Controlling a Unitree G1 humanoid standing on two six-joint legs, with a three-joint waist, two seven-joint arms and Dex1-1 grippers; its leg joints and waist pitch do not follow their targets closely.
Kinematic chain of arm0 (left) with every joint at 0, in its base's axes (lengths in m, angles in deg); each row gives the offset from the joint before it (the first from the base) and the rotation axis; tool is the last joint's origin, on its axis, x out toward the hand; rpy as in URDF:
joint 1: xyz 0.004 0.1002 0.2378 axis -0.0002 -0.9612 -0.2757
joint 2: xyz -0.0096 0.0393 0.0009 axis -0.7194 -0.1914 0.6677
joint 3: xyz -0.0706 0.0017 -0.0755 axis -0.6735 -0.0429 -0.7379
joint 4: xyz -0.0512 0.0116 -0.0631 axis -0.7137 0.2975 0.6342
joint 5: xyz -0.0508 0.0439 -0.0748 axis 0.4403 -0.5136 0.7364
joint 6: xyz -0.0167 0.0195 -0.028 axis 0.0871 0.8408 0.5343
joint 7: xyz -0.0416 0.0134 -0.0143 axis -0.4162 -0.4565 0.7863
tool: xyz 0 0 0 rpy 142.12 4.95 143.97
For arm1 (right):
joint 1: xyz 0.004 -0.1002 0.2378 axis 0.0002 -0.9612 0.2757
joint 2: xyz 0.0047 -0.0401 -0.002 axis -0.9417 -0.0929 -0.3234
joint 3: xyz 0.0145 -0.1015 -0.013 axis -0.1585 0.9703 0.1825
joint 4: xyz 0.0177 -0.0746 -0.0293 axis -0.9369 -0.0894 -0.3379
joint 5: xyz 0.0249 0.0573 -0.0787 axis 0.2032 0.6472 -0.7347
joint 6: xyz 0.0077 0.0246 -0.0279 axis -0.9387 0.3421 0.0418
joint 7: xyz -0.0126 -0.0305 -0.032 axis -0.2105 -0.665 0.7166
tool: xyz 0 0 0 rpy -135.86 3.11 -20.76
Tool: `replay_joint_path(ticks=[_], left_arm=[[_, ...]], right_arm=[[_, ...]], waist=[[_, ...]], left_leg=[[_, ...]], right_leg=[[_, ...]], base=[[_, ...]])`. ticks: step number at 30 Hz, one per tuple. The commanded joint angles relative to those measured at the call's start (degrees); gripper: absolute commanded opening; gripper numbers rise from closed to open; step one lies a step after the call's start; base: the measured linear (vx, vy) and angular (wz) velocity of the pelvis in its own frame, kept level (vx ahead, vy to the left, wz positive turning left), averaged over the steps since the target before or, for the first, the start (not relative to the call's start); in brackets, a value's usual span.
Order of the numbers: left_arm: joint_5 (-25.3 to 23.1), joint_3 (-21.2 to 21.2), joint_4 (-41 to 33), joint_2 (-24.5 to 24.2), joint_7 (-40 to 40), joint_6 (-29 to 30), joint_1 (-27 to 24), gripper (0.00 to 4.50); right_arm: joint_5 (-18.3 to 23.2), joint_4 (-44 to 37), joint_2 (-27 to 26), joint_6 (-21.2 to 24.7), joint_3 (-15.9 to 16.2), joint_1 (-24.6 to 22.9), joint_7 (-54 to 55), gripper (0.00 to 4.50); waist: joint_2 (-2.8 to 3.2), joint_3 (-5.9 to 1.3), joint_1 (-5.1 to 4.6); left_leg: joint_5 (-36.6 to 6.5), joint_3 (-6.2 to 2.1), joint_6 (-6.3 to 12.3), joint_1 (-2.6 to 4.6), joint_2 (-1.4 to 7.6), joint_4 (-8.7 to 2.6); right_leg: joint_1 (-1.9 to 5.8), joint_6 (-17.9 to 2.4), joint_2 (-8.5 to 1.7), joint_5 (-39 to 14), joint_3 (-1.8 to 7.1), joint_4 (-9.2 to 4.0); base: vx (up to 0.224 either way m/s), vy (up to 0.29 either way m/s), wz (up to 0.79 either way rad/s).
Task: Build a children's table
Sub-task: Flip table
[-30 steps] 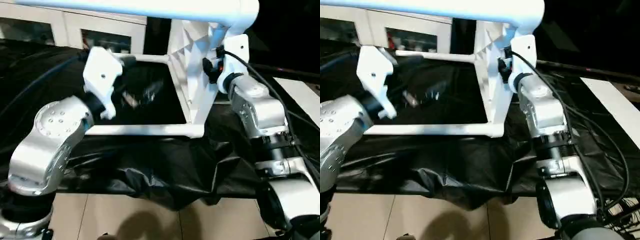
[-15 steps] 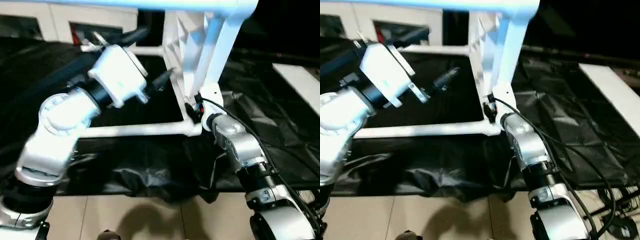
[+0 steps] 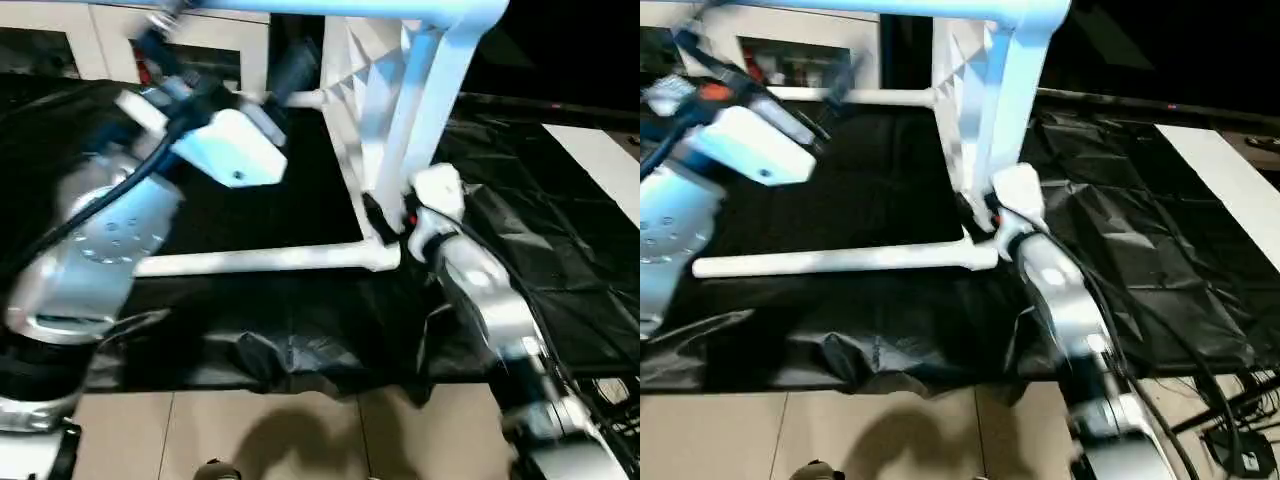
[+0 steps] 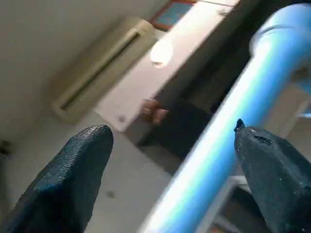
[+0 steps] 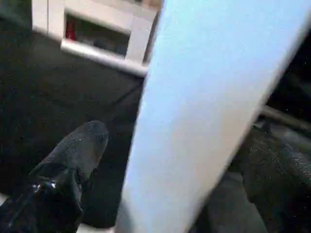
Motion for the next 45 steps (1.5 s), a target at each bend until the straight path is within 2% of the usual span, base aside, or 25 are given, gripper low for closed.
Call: replay_joint_path(ticks=[1, 2, 4, 9, 13, 16, 17, 19, 20, 21, 22, 25, 26, 28, 30, 31, 32, 34, 40, 45], left_arm=[[-2.3, -0.1, 1.4, -0.7, -1.6, -1.5, 1.2, 4.50], [-3.3, 0.0, 2.7, -1.3, -2.1, -2.0, 1.5, 4.50], [-4.1, 0.2, 4.5, -1.9, -2.3, -2.8, 1.9, 4.50], [-5.0, 1.5, 9.6, -2.4, -1.8, -4.4, 3.6, 4.50], [-7.7, 4.3, 17.5, -2.6, -0.4, -5.8, 6.4, 4.50], [-7.5, 3.8, 20.3, -2.0, -0.5, -4.3, 8.0, 4.50], [-8.1, 3.6, 21.0, -1.9, -1.2, -3.9, 8.6, 4.50], [-9.8, 2.9, 22.9, -1.8, -3.2, -2.8, 10.3, 4.50], [-10.2, 2.7, 23.5, -1.8, -3.9, -2.5, 10.8, 4.50], [-10.2, 2.3, 24.0, -1.6, -4.4, -2.0, 11.1, 4.50], [-10.4, 2.1, 24.4, -1.6, -5.0, -1.6, 11.5, 4.50], [-10.8, 1.2, 25.6, -1.6, -7.1, -2.2, 12.5, 4.50], [-11.5, 0.8, 26.9, -2.1, -8.2, -2.3, 13.7, 4.50], [-11.4, 0.8, 27.2, -2.2, -8.3, -2.3, 13.9, 4.50], [-10.5, 0.6, 28.2, -2.2, -7.8, -2.8, 14.4, 4.50], [-10.2, 0.7, 28.5, -2.2, -7.6, -3.0, 14.5, 4.31], [-9.5, 0.6, 28.7, -2.1, -7.5, -3.2, 14.4, 4.20], [-9.4, 0.5, 28.7, -2.1, -7.6, -3.2, 14.2, 4.09], [-9.6, 0.3, 29.4, -2.0, -8.2, -3.5, 14.3, 3.62], [-9.3, 0.1, 30.0, -2.3, -8.2, -4.0, 14.6, 3.24]], right_arm=[[0.5, -1.2, 0.2, -3.3, -2.3, -0.5, 0.5, 4.43], [1.2, -1.3, -0.1, -5.2, -2.6, -0.8, -0.4, 4.43], [1.4, -1.7, -0.2, -5.8, -2.6, -1.1, -1.0, 4.43], [2.2, -2.2, -0.8, -7.0, -2.2, -1.2, -2.4, 4.43], [1.7, -1.0, -1.4, -9.1, -2.0, -1.0, -2.6, 4.43], [1.7, -0.9, -1.7, -9.4, -2.2, -0.9, -2.8, 4.43], [1.7, -0.9, -1.8, -9.5, -2.2, -0.9, -2.8, 4.43], [1.8, -1.2, -2.2, -9.9, -2.2, -0.9, -3.2, 4.43], [1.9, -1.3, -2.2, -9.9, -2.1, -1.0, -3.4, 4.43], [1.9, -1.3, -2.2, -9.9, -2.0, -1.0, -3.5, 4.43], [2.0, -1.3, -2.2, -9.9, -2.0, -1.1, -3.6, 4.43], [2.1, -1.1, -2.4, -10.4, -2.1, -1.4, -3.9, 4.43], [2.0, -0.8, -2.5, -10.5, -2.1, -1.4, -3.9, 4.43], [2.0, -0.8, -2.5, -10.5, -2.1, -1.4, -3.9, 4.43], [1.5, -0.1, -2.7, -10.3, -2.0, -1.1, -3.4, 4.43], [1.3, 0.1, -2.8, -10.2, -2.0, -1.0, -3.2, 4.48], [1.0, 0.7, -2.9, -10.4, -1.9, -0.7, -3.0, 4.50], [0.6, 2.0, -3.1, -10.5, -2.0, -0.1, -2.4, 4.18], [-0.3, 5.5, -3.4, -9.8, -2.0, 1.6, -1.1, 3.63], [-0.1, 10.8, -3.7, -9.1, -3.8, 4.7, 1.4, 3.18]], waist=[[1.58, -3.49, 0.19], [1.55, -3.49, 0.16], [1.63, -3.44, 0.14], [1.70, -3.63, 0.25], [1.74, -3.66, 0.54], [1.84, -3.87, 0.56], [1.73, -3.79, 0.53], [2.02, -3.73, 0.58], [1.86, -3.72, 0.60], [2.15, -3.68, 0.60], [2.06, -3.69, 0.57], [2.12, -3.80, 0.62], [2.31, -3.82, 0.69], [2.20, -3.76, 0.65], [2.49, -3.72, 0.68], [2.38, -3.71, 0.66], [2.56, -3.68, 0.71], [2.53, -3.72, 0.75], [2.59, -3.78, 0.73], [2.59, -3.83, 0.89]], left_leg=[[-15.8, 0.31, -4.66, 1.72, -0.09, -3.96], [-16.2, 0.25, -4.61, 1.64, -0.09, -3.99], [-17.1, 0.16, -4.45, 1.68, -0.12, -4.06], [-16.5, 0.13, -4.12, 1.68, -0.17, -4.06], [-16.3, 0.17, -4.03, 1.75, -0.26, -4.02], [-14.1, 0.11, -4.17, 1.67, -0.19, -3.98], [-14.0, 0.22, -4.00, 1.75, -0.24, -3.94], [-14.6, 0.20, -3.99, 1.78, -0.28, -3.93], [-14.9, 0.19, -3.91, 1.81, -0.26, -3.94], [-15.1, 0.18, -3.94, 1.81, -0.28, -3.97], [-15.3, 0.14, -3.97, 1.81, -0.23, -3.99], [-14.6, 0.12, -3.88, 1.80, -0.26, -3.92], [-13.9, 0.09, -3.81, 1.77, -0.27, -3.90], [-14.2, 0.11, -3.80, 1.82, -0.29, -3.92], [-14.7, 0.08, -3.96, 1.85, -0.28, -3.94], [-14.8, 0.08, -3.96, 1.81, -0.32, -3.94], [-15.6, 0.04, -4.12, 1.88, -0.28, -4.00], [-16.1, 0.01, -4.32, 1.90, -0.28, -4.01], [-14.9, 0.02, -4.20, 1.86, -0.26, -3.95], [-14.3, 0.15, -4.19, 1.92, -0.31, -3.82]], right_leg=[[2.16, -5.3, -2.20, -8.1, 1.93, -4.23], [2.21, -5.3, -2.23, -8.5, 1.93, -4.20], [2.00, -5.4, -2.14, -9.4, 1.92, -4.26], [2.05, -6.5, -2.15, -7.1, 1.96, -4.07], [1.99, -6.5, -2.17, -6.9, 2.02, -4.08], [2.31, -7.2, -2.24, -3.7, 2.02, -3.62], [2.16, -7.4, -2.11, -3.3, 2.02, -3.70], [2.23, -7.6, -2.22, -3.6, 2.06, -3.66], [2.28, -7.5, -2.27, -4.4, 2.05, -3.77], [2.21, -7.5, -2.24, -4.6, 2.07, -3.76], [2.23, -7.6, -2.25, -4.6, 2.06, -3.80], [2.34, -7.8, -2.22, -3.3, 2.04, -3.71], [2.40, -8.1, -2.20, -2.2, 2.01, -3.56], [2.38, -8.1, -2.18, -2.4, 1.99, -3.63], [2.34, -8.3, -2.25, -2.7, 2.03, -3.70], [2.37, -8.3, -2.22, -2.9, 2.01, -3.71], [2.30, -8.3, -2.28, -3.8, 2.02, -3.75], [2.27, -8.5, -2.33, -4.0, 2.00, -3.77], [2.40, -9.0, -2.30, -2.4, 1.96, -3.55], [2.42, -9.2, -2.32, -1.7, 2.01, -3.44]], base=[[0.000, 0.000, 0.00], [0.000, 0.000, 0.00], [0.000, 0.000, 0.00], [0.000, 0.000, 0.00], [0.000, 0.000, 0.00], [0.000, 0.000, 0.00], [0.000, 0.000, 0.00], [0.000, 0.000, 0.00], [0.000, 0.000, 0.00], [0.000, 0.000, 0.00], [0.000, 0.000, 0.00], [0.000, 0.000, 0.00], [0.000, 0.000, 0.00], [0.000, 0.000, 0.00], [0.000, 0.000, 0.00], [0.000, 0.000, 0.00], [0.000, 0.000, 0.00], [0.000, 0.000, 0.00], [0.000, 0.000, 0.00], [0.000, 0.000, 0.00]])
